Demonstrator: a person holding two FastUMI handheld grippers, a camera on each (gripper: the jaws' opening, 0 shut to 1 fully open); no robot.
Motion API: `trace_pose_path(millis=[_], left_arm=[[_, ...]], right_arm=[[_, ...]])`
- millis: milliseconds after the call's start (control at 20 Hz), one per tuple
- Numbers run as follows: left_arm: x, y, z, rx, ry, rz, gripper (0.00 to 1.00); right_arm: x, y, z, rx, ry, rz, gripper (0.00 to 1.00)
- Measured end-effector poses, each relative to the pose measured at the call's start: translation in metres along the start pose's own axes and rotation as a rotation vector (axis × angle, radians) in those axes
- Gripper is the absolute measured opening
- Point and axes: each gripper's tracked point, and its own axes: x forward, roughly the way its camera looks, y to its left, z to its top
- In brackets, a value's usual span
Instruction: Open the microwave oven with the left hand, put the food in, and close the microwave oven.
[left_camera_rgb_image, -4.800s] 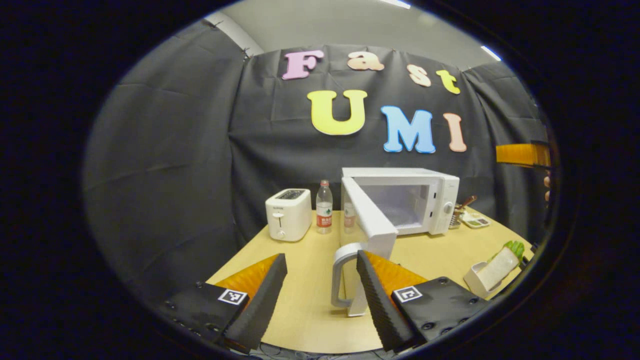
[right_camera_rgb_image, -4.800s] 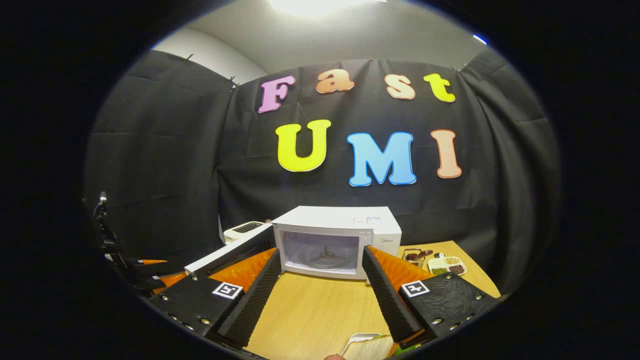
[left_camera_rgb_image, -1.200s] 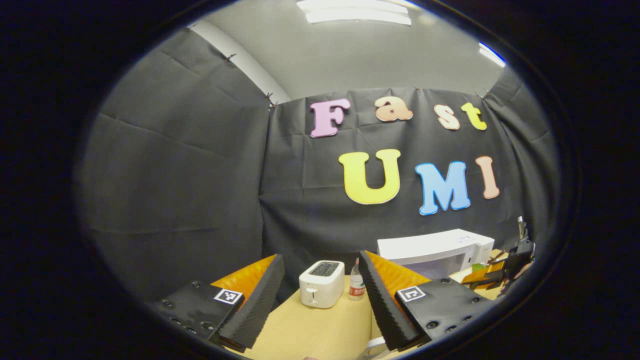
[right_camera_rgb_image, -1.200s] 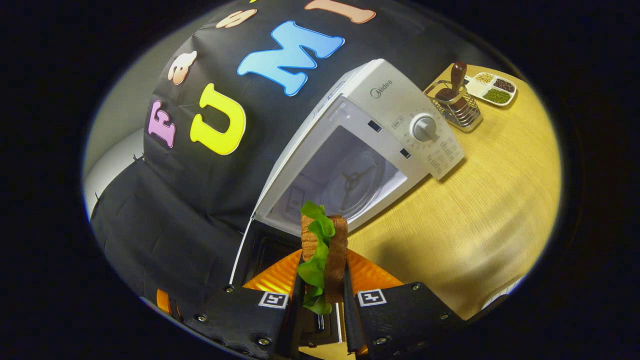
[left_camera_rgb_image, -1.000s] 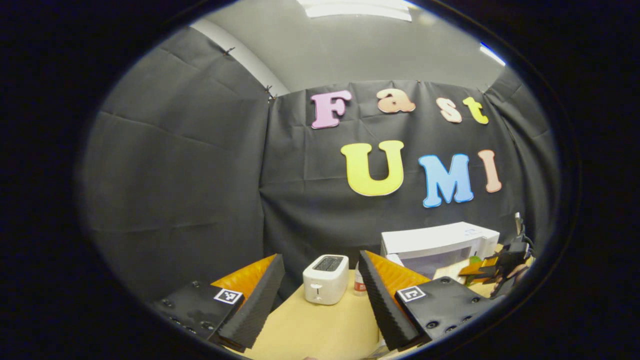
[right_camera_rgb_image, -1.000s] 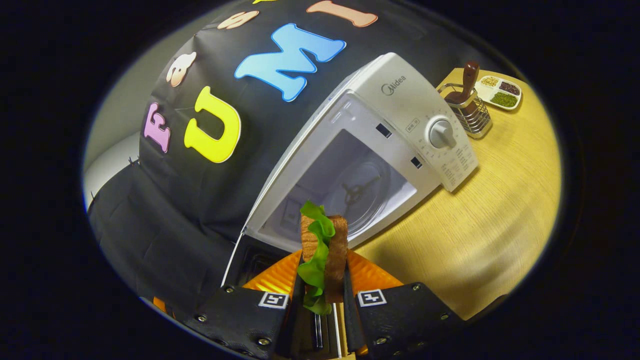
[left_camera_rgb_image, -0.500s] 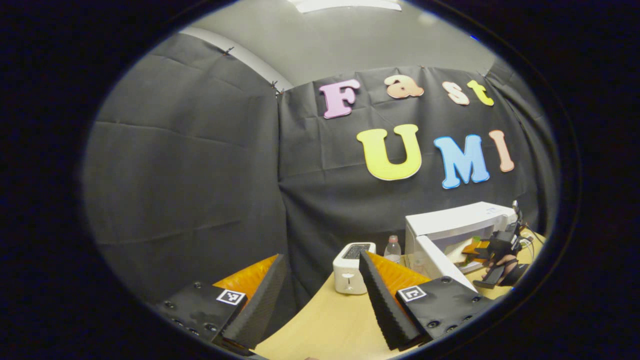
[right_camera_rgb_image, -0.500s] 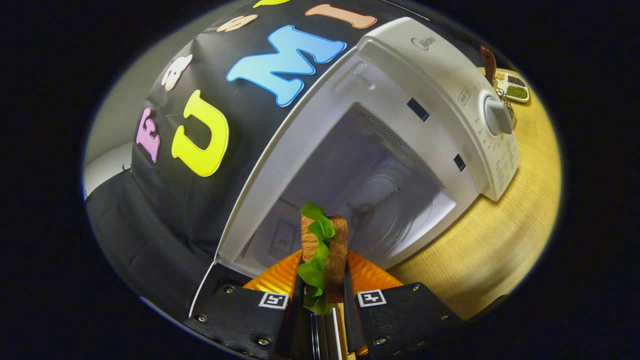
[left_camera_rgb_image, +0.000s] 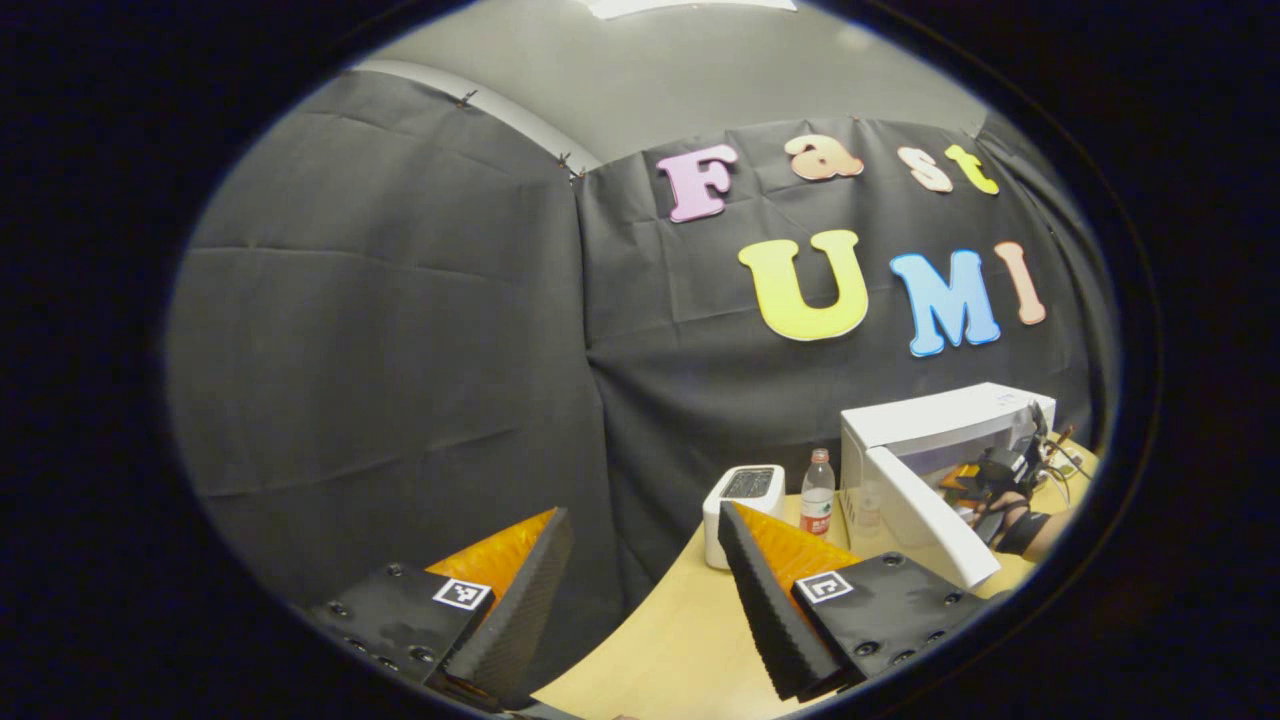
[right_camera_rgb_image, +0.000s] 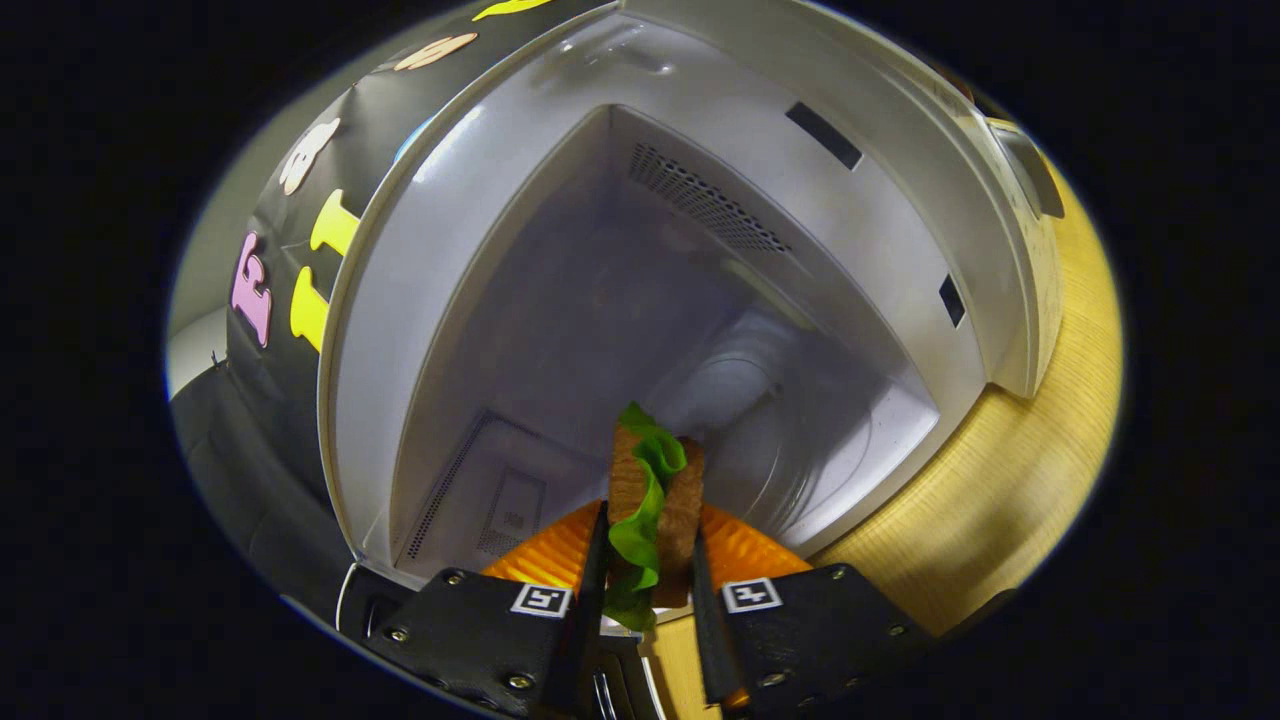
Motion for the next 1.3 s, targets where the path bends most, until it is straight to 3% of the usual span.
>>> trace_pose_path(millis=[50, 100, 200, 300, 350, 650, 900, 1100, 1300], left_arm=[[0.0, 0.0, -0.001, 0.002, -0.003, 0.0, 0.95], [-0.001, -0.001, 0.0, 0.002, -0.006, -0.002, 0.94], [-0.002, -0.003, 0.0, -0.013, -0.012, -0.006, 0.93], [-0.001, -0.006, 0.002, -0.033, -0.018, -0.009, 0.94], [0.0, -0.009, 0.001, -0.039, -0.022, -0.01, 0.94], [0.002, -0.033, -0.007, -0.063, -0.015, -0.034, 0.97], [0.001, -0.054, -0.015, -0.081, -0.01, -0.042, 0.97], [-0.007, -0.066, -0.032, -0.096, 0.009, -0.032, 0.97], [-0.026, -0.073, -0.064, -0.111, 0.062, -0.016, 0.97]], right_arm=[[0.002, -0.005, 0.002, -0.028, -0.008, -0.026, 0.36], [0.001, -0.009, 0.006, -0.067, -0.017, -0.053, 0.51], [-0.003, -0.017, 0.011, -0.151, -0.018, -0.1, 0.63], [-0.009, -0.029, 0.015, -0.238, -0.025, -0.154, 0.88], [-0.013, -0.035, 0.021, -0.276, -0.034, -0.18, 0.95], [-0.056, -0.053, 0.041, -0.487, -0.014, -0.219, 0.97], [-0.121, -0.03, 0.066, -0.689, -0.077, -0.14, 0.98], [-0.181, -0.005, 0.091, -0.759, -0.133, -0.054, 0.98], [-0.233, 0.0, 0.121, -0.81, -0.183, -0.024, 0.98]])
